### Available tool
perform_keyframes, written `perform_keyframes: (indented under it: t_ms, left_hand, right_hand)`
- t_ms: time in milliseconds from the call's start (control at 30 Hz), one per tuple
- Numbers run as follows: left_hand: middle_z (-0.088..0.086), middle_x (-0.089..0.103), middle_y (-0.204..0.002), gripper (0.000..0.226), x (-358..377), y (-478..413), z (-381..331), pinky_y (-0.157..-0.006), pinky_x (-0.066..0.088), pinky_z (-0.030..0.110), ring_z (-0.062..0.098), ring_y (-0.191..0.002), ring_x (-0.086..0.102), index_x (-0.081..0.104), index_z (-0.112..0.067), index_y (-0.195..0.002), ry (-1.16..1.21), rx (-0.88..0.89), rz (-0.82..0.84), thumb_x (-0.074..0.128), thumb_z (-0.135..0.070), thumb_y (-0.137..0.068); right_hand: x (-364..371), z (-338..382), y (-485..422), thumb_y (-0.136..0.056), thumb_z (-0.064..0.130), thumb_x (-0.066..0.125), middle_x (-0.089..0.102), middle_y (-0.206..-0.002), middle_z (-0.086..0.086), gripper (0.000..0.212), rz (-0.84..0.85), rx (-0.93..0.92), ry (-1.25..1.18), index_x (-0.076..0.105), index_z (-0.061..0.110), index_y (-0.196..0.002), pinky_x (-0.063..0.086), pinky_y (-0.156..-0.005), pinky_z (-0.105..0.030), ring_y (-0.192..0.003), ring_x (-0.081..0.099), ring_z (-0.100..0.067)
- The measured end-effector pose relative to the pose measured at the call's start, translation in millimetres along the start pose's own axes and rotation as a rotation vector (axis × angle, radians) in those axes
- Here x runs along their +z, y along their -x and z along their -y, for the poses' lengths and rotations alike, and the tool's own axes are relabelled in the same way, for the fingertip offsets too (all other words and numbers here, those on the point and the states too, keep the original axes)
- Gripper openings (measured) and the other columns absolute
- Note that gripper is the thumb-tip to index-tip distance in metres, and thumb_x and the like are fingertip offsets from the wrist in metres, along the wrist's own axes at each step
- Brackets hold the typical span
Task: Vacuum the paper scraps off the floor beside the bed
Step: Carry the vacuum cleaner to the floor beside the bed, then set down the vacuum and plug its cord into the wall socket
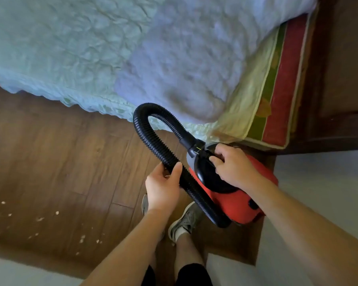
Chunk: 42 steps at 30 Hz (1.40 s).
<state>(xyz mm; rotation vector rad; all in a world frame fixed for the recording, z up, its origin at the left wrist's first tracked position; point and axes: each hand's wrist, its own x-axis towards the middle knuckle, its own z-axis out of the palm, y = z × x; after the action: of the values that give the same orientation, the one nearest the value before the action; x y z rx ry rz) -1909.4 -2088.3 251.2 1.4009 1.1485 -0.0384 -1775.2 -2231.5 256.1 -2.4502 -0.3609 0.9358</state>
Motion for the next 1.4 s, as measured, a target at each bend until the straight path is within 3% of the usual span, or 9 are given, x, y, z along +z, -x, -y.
perform_keyframes:
  t_ms: [300,433,500,733,1000,1233,1400]
  left_hand:
    - [-0.002,0.077,-0.081,0.013,43,-76,96,-0.07,0.064,0.044,0.015,-0.075,0.076,0.071,-0.021,-0.088,-0.016,-0.065,-0.067,0.068,-0.03,-0.096]
    - [-0.002,0.077,-0.083,0.013,47,-108,134,-0.071,0.065,0.042,0.014,-0.076,0.076,0.071,-0.019,-0.091,-0.017,-0.074,-0.119,0.067,-0.031,-0.096]
    - [-0.003,0.077,-0.085,0.012,48,-119,150,-0.071,0.065,0.04,0.011,-0.077,0.076,0.071,-0.02,-0.095,-0.026,-0.071,-0.132,0.066,-0.031,-0.097]
    - [-0.004,0.076,-0.089,0.005,50,-157,196,-0.068,0.065,0.037,0.011,-0.078,0.076,0.068,-0.027,-0.096,-0.034,-0.044,-0.156,0.065,-0.03,-0.098]
    - [-0.008,0.075,-0.089,0.003,42,-208,244,-0.077,0.064,0.043,0.01,-0.084,0.074,0.068,-0.031,-0.095,-0.107,0.0,-0.175,0.068,-0.033,-0.095]
    - [-0.007,0.075,-0.097,0.021,50,-236,273,-0.082,0.063,0.044,0.013,-0.093,0.073,0.07,-0.021,-0.11,-0.085,0.005,-0.189,0.068,-0.035,-0.095]
    - [-0.009,0.075,-0.097,0.006,56,-247,285,-0.084,0.062,0.045,0.015,-0.093,0.073,0.067,-0.034,-0.1,-0.101,0.011,-0.203,0.068,-0.033,-0.095]
  right_hand:
    - [77,-79,-73,-0.095,0.023,0.061,0.064,-0.065,-0.006,0.024,0.087,-0.063,0.05,0.05,0.016,-0.075,0.051,-0.061,-0.042,-0.063,0.061,-0.026]
    - [110,-111,-99,-0.095,0.025,0.062,0.055,-0.061,0.001,0.027,0.113,-0.099,0.121,0.047,0.019,-0.073,0.03,-0.049,-0.029,-0.059,0.051,-0.017]
    - [126,-122,-111,-0.095,0.026,0.062,0.053,-0.062,0.002,0.028,0.123,-0.117,0.135,0.045,0.021,-0.072,0.026,-0.048,-0.026,-0.059,0.049,-0.016]
    - [175,-145,-156,-0.095,0.025,0.062,0.055,-0.062,-0.004,0.029,0.133,-0.151,0.097,0.044,0.019,-0.072,0.036,-0.054,-0.037,-0.062,0.053,-0.025]
    - [218,-167,-196,-0.096,0.026,0.06,0.065,-0.069,-0.007,0.022,0.154,-0.199,0.06,0.049,0.02,-0.077,0.051,-0.062,-0.044,-0.066,0.06,-0.026]
    - [243,-177,-221,-0.095,0.025,0.06,0.066,-0.07,-0.006,0.02,0.162,-0.221,0.04,0.052,0.017,-0.078,0.053,-0.069,-0.047,-0.072,0.063,-0.027]
    - [248,-185,-236,-0.095,0.026,0.06,0.066,-0.071,-0.005,0.019,0.177,-0.264,0.052,0.052,0.02,-0.079,0.053,-0.07,-0.048,-0.073,0.063,-0.026]
